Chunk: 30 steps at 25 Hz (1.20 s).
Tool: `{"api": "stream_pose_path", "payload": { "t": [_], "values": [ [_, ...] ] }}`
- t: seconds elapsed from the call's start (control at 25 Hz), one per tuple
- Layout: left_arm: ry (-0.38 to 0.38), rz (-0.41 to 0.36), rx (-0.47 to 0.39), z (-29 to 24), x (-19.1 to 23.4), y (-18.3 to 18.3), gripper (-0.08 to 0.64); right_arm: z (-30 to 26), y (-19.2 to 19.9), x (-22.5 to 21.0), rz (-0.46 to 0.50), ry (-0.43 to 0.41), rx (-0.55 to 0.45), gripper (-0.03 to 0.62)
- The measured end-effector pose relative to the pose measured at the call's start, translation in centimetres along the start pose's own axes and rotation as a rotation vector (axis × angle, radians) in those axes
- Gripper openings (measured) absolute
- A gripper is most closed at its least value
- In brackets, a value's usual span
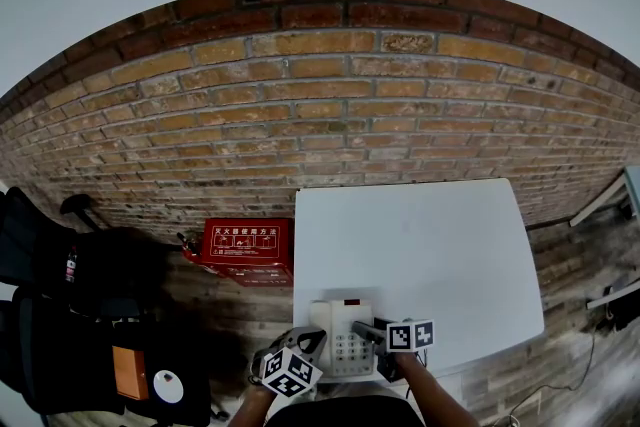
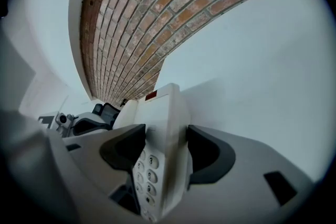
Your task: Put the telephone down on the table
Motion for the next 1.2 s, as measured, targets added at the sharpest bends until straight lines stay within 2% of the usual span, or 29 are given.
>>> {"api": "stream_pose_path", "payload": {
  "t": [0.56, 0.8, 1.04, 1.2],
  "values": [
    [0.000, -0.018, -0.006, -0.1, -0.1, 0.1, 0.008, 0.9, -0.3, 0.5, 0.001, 0.031, -0.059, 0.255],
    [0.014, -0.030, 0.001, -0.1, -0.1, 0.0, 0.008, 1.8, -0.9, 1.1, 0.035, 0.051, -0.102, 0.255],
    [0.032, 0.040, -0.058, 0.6, 0.5, -0.6, 0.008, 2.8, -1.3, 1.8, 0.057, 0.070, -0.147, 0.255],
    [0.022, 0.050, -0.099, 1.4, 1.2, -1.4, 0.008, 3.6, -1.5, 2.9, 0.096, 0.077, -0.183, 0.254]
  ]
}}
Point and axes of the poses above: the fingertips, and each gripper's own axes: z backward along the fingers, x to its left, y out of its underside, the point moved 8 cm from there along z, backward along the fingers, and after that the axes turned 1 degree about z, right-handed, at the moved point
